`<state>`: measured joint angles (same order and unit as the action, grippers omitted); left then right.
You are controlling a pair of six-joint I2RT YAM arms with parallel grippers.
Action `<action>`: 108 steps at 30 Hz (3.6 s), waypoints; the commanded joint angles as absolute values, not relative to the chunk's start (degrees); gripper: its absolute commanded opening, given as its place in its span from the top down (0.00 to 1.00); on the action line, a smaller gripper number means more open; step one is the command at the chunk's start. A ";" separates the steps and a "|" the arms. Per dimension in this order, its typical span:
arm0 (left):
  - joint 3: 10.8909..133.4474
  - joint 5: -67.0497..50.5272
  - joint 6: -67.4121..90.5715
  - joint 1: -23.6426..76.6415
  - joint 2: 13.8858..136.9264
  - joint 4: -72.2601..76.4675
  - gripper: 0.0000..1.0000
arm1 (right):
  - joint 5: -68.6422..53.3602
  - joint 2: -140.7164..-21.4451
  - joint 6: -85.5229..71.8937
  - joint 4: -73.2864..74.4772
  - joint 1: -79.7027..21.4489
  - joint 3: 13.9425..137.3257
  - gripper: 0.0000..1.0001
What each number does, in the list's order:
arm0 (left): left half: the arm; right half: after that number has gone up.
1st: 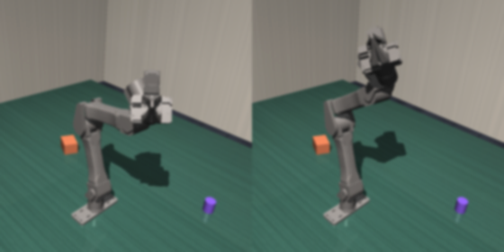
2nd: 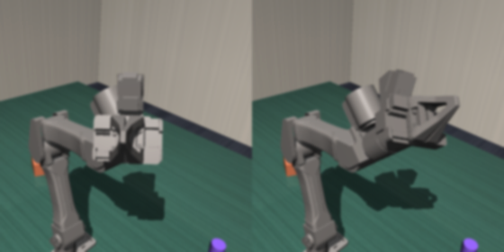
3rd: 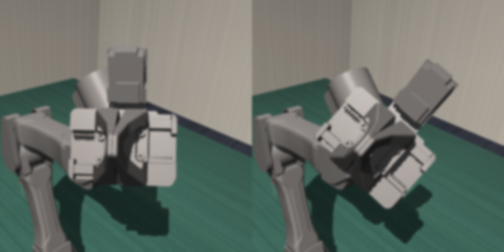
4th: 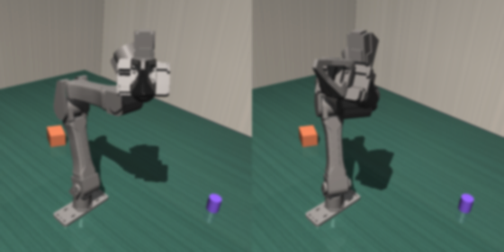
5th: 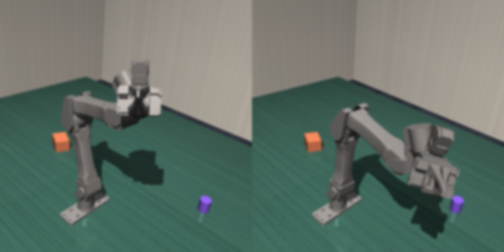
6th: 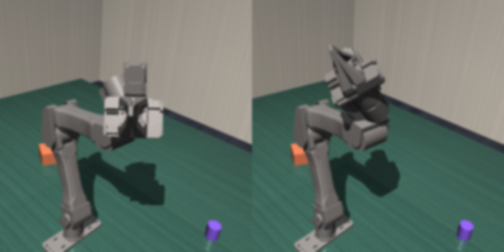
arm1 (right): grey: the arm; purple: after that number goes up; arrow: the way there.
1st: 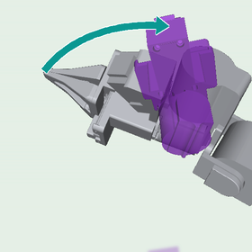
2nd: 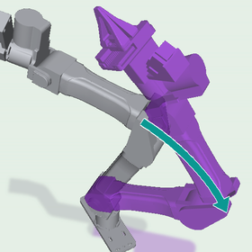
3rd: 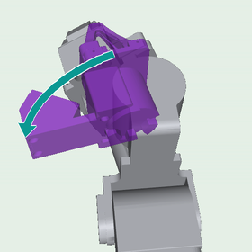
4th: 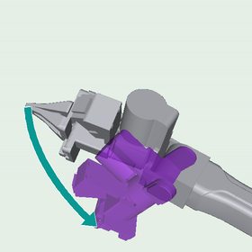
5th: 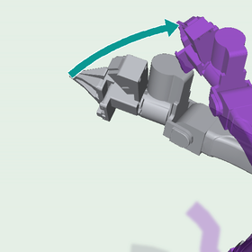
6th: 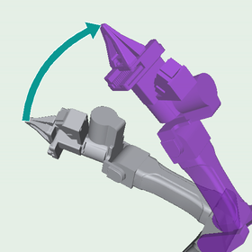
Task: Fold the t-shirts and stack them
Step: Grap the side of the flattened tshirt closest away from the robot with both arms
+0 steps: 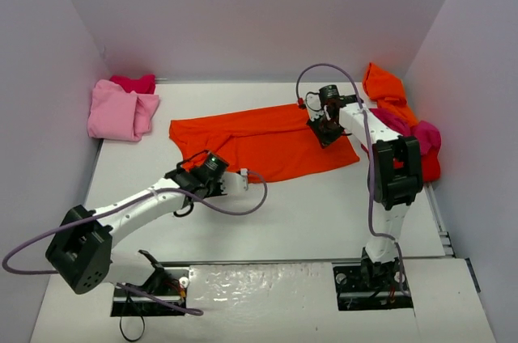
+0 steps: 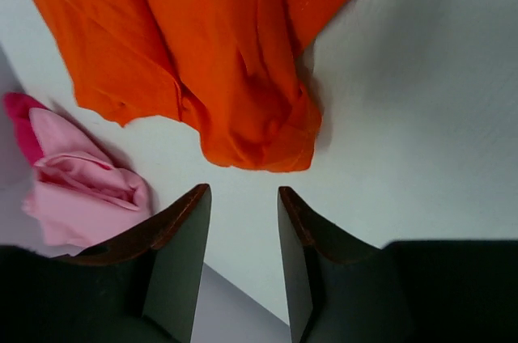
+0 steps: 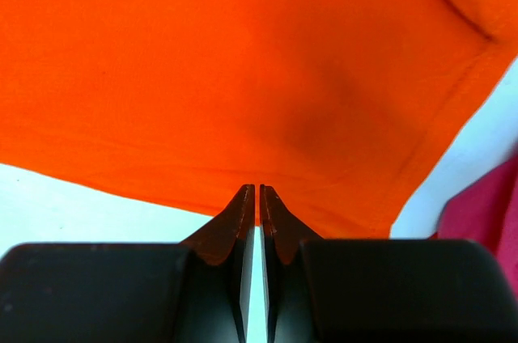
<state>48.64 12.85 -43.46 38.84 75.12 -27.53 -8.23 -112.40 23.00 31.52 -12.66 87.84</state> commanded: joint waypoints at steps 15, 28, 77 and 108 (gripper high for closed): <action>36.07 32.31 -59.13 50.36 82.00 -0.99 0.62 | -9.76 -113.29 22.42 33.22 -12.83 88.41 0.92; 42.60 29.05 -58.69 46.41 91.11 -3.36 0.60 | -9.67 -113.98 22.53 33.17 -12.92 88.09 0.90; 53.09 14.80 -48.21 45.31 80.17 -22.09 0.53 | -5.10 -116.63 22.63 33.18 -15.38 87.67 0.86; 54.47 11.42 -47.81 47.46 92.73 -16.29 0.53 | -5.01 -118.91 23.03 33.21 -15.21 87.10 0.86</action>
<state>51.39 11.79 -48.73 46.94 92.49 -18.47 -5.78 -119.48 22.59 32.12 -15.20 87.00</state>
